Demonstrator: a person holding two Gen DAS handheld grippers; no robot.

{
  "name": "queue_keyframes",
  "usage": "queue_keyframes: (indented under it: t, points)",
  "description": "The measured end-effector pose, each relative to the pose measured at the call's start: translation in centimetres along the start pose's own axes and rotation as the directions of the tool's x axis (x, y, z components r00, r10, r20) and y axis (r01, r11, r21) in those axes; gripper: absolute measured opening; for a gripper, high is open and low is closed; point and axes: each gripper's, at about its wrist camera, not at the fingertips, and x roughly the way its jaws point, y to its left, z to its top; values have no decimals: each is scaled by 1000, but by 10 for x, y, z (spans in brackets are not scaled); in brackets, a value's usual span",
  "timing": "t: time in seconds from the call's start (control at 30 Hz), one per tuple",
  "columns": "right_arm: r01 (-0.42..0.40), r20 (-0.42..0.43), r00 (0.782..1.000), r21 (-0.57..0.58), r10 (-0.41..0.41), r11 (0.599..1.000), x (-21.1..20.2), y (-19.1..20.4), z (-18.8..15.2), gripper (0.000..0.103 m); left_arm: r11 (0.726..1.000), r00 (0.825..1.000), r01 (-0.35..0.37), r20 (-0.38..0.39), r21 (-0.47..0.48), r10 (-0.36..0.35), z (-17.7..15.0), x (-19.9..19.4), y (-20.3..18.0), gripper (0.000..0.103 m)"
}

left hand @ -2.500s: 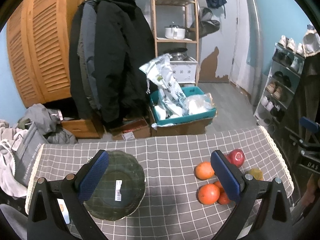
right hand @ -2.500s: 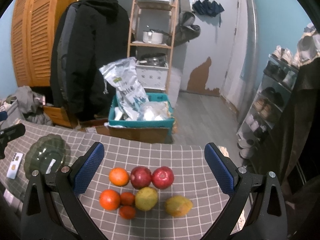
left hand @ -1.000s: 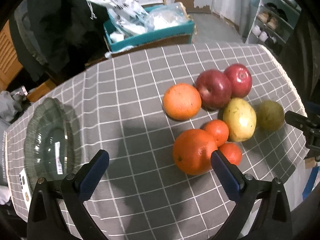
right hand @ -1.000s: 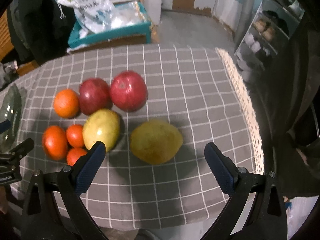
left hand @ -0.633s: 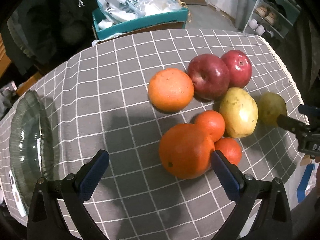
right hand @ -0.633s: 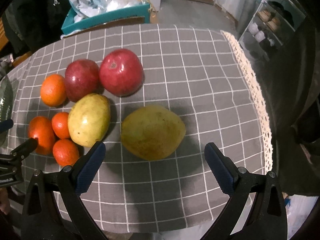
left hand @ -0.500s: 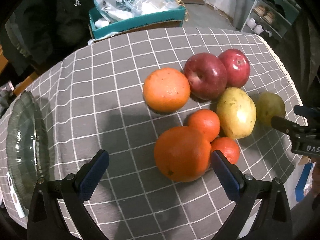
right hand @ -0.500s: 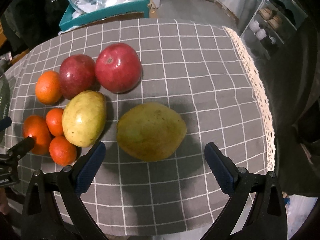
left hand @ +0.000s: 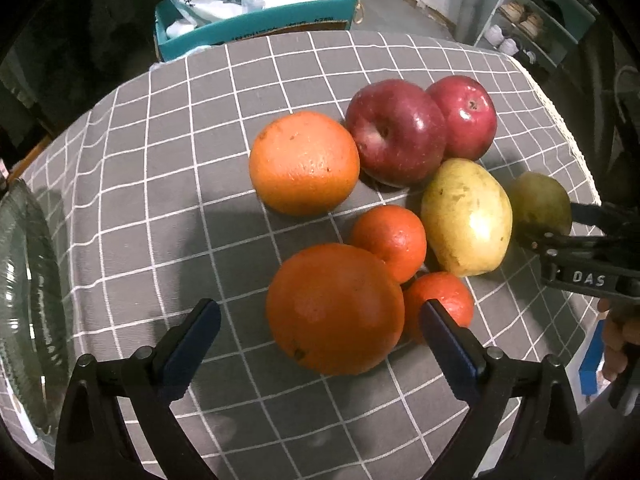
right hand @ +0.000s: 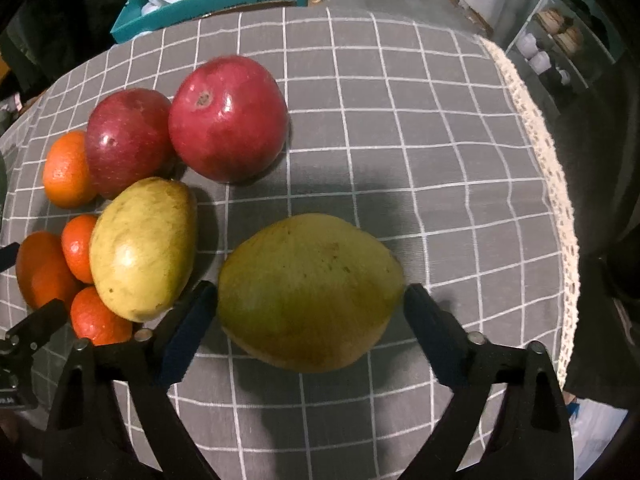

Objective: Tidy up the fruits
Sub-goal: 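Close the right tool on the large green fruit while the left tool grasps the large orange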

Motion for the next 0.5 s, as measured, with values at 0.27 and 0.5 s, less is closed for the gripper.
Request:
queue_keyframes:
  t: [0.27,0.5]
  points:
    - [5,-13,1000,15,-5,1000,14,-2,1,85,991,994,105,-9,-83,-106,0,7,20,89]
    - [13,-17,1000,6,-13,1000,21,-2,-1,83,989,993,113,-12,-93,-115,-7,-3,26,84]
